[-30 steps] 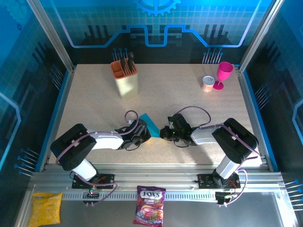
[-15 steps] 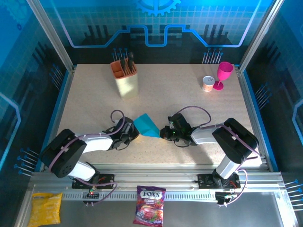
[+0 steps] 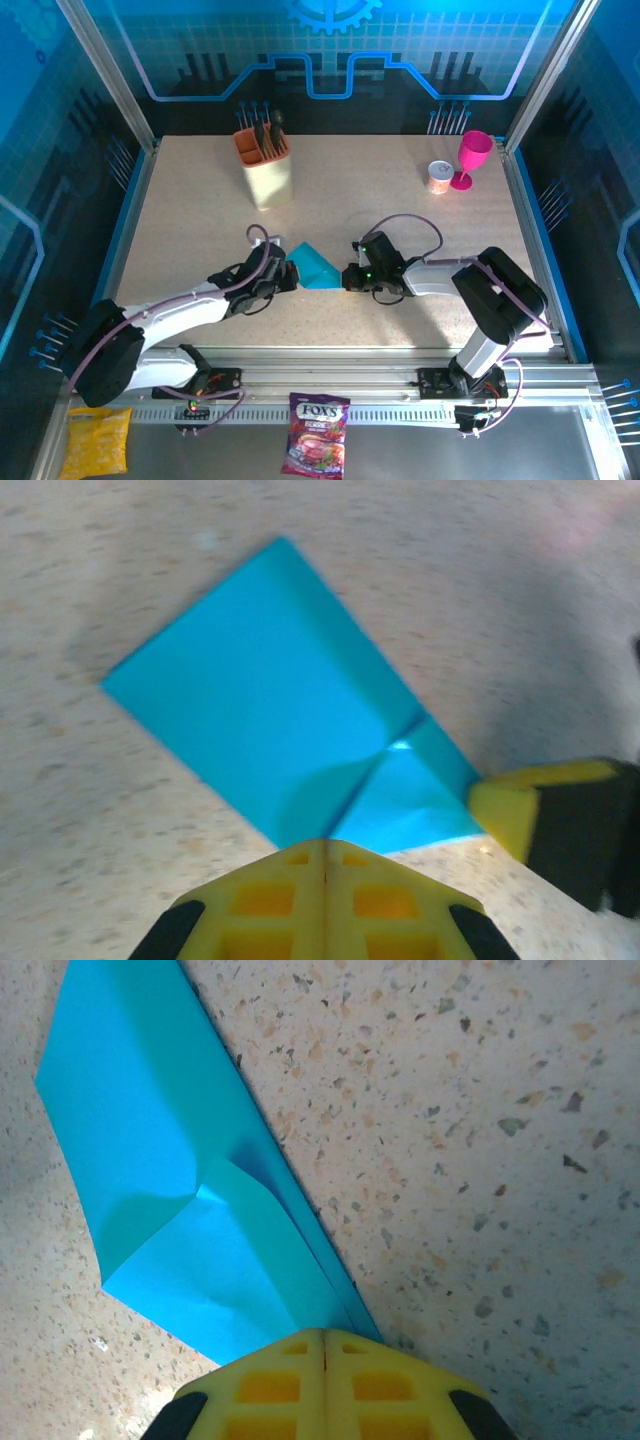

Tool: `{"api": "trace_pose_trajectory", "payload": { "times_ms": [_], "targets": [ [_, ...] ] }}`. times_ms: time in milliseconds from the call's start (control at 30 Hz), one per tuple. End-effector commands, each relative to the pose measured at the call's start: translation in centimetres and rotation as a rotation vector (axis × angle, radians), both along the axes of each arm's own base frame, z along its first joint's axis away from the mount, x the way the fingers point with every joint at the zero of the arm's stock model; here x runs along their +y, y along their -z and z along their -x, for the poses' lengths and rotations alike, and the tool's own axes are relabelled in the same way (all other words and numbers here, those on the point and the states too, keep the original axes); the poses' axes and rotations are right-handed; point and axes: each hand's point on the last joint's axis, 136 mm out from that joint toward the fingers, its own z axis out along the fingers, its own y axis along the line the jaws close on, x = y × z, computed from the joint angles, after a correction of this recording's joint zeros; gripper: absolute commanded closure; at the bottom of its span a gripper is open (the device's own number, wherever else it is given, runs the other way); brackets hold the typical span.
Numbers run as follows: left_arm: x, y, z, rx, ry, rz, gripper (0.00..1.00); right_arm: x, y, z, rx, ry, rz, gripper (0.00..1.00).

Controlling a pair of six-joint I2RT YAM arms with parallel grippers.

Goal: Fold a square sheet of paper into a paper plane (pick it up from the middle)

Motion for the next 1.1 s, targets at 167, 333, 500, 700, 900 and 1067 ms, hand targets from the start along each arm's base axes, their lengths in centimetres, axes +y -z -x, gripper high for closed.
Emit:
{"api": "trace_pose_trajectory", "payload": {
  "times_ms": [167,333,500,700,900,1067],
  "targets": [
    [-5.0,-0.7,-0.7,-0.037,0.272,-0.065,0.84,-6.5,5.7,4.0,0.17,-0.008,0.3,1.0],
    [-6.8,0.4,-0.7,-0.009,0.398,-0.138,0.85,-6.5,6.0,3.8,0.177,-0.025,0.308,1.0],
    [-7.2,1.7,-0.8,-0.007,0.437,-0.19,0.89,-6.6,6.0,3.9,0.182,-0.022,0.308,1.0],
    [-7.2,3.6,-0.7,0.006,0.451,-0.222,0.93,-6.5,5.5,4.1,0.18,-0.015,0.293,1.0],
    [-6.3,6.5,-1.0,0.041,0.426,-0.294,1.0,-5.5,3.7,3.5,0.161,-0.019,0.241,1.0],
    [-5.1,9.0,-0.3,0.096,0.4,-0.331,1.0,-3.5,-0.5,2.2,0.1,0.011,0.113,1.0]
  ]
}}
